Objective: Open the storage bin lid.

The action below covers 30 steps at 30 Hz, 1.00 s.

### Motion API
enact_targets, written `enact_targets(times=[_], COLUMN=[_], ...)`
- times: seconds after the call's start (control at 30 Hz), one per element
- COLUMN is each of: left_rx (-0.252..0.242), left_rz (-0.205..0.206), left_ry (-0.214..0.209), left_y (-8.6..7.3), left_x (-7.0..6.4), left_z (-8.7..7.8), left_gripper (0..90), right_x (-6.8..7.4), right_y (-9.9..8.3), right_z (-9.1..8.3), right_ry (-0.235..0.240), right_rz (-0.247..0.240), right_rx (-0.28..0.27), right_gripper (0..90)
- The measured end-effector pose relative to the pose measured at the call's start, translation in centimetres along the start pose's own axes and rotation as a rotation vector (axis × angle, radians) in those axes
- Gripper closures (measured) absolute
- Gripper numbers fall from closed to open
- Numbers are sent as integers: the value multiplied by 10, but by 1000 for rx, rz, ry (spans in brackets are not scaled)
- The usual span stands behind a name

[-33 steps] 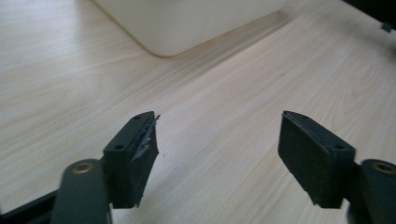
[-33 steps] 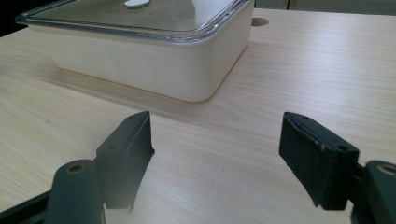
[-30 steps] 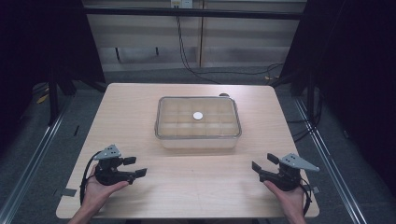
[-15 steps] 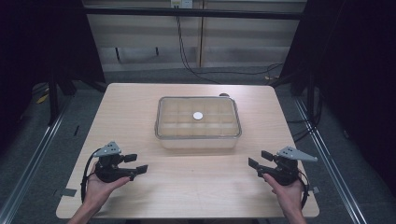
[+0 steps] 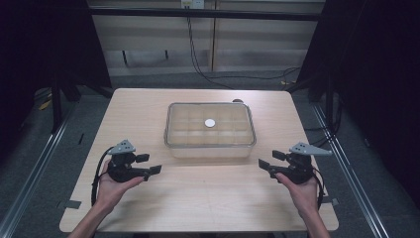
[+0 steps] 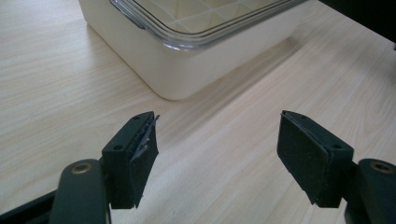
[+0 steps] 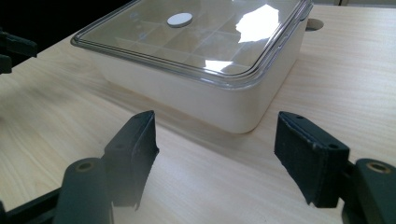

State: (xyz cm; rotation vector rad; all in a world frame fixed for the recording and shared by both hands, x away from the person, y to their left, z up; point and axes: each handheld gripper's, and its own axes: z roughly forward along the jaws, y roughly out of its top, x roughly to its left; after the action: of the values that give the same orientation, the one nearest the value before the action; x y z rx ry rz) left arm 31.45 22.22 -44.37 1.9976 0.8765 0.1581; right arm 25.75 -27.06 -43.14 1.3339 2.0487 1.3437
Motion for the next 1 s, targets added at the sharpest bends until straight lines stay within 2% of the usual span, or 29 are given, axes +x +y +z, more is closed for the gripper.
enact_targets(times=[0.1,0.13,0.3,0.53,0.63,0.77,0.83,1.0], left_rx=[-13,-14,-36,-31,-23,-17,-27,-25], left_rz=[3,-13,-18,-14,-11,-10,-21,-38], left_ry=[5,-11,1,3,3,15,18,21], left_y=[4,8,17,29,31,35,37,41], left_x=[0,1,2,6,10,13,15,21], left_z=[0,1,2,5,7,10,12,15], left_gripper=[316,320,329,326,336,357,351,348], right_x=[-2,-2,-4,-9,-12,-15,-18,-20], right_y=[6,8,16,27,31,37,40,45], right_z=[5,6,11,18,22,27,31,39], right_ry=[3,3,-2,18,26,-4,14,35], right_rz=[-7,-11,-14,-6,-6,-20,-14,-4], right_rx=[14,17,11,8,23,22,47,59], right_gripper=[266,261,260,264,265,249,257,269])
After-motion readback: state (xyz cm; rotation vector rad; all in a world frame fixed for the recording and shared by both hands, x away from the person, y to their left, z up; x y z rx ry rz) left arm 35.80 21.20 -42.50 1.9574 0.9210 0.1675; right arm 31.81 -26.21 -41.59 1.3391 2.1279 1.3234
